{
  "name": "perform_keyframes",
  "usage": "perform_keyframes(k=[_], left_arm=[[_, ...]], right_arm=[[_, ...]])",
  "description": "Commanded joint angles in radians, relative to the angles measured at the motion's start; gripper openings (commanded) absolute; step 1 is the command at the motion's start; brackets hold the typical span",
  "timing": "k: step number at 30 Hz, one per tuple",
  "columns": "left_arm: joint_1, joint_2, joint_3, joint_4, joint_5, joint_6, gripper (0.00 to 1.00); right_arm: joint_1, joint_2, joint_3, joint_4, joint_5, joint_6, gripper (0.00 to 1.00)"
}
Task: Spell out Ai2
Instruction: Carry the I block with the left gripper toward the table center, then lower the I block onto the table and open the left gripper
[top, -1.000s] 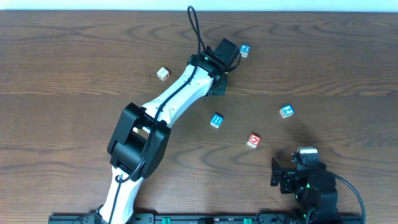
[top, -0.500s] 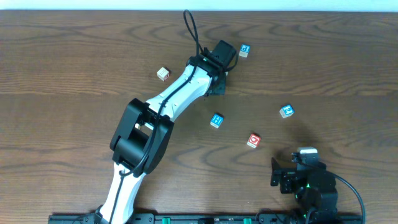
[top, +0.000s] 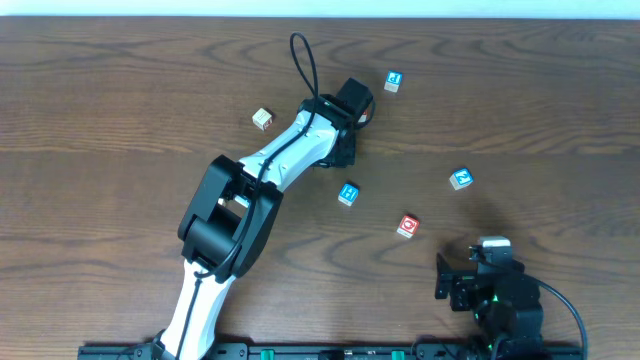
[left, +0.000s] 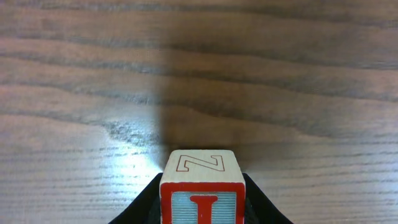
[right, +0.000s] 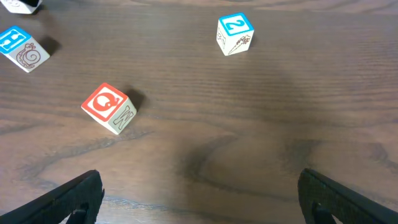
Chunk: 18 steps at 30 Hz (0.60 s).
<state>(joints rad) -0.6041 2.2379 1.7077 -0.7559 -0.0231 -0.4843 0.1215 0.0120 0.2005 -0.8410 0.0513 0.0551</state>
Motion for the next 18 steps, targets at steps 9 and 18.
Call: perform_keyframes(k=[9, 18], left_arm=[[-0.013, 0.016, -0.005, -0.011, -0.01, -0.033, 0.06], [-0.012, 0.016, -0.006, -0.025, -0.01, -0.032, 0.29]], right_arm=[[-0.008, -0.006, -0.012, -0.003, -0.003, -0.008, 0.99], [-0.008, -0.006, -0.012, -0.004, -0.003, -0.008, 0.99]])
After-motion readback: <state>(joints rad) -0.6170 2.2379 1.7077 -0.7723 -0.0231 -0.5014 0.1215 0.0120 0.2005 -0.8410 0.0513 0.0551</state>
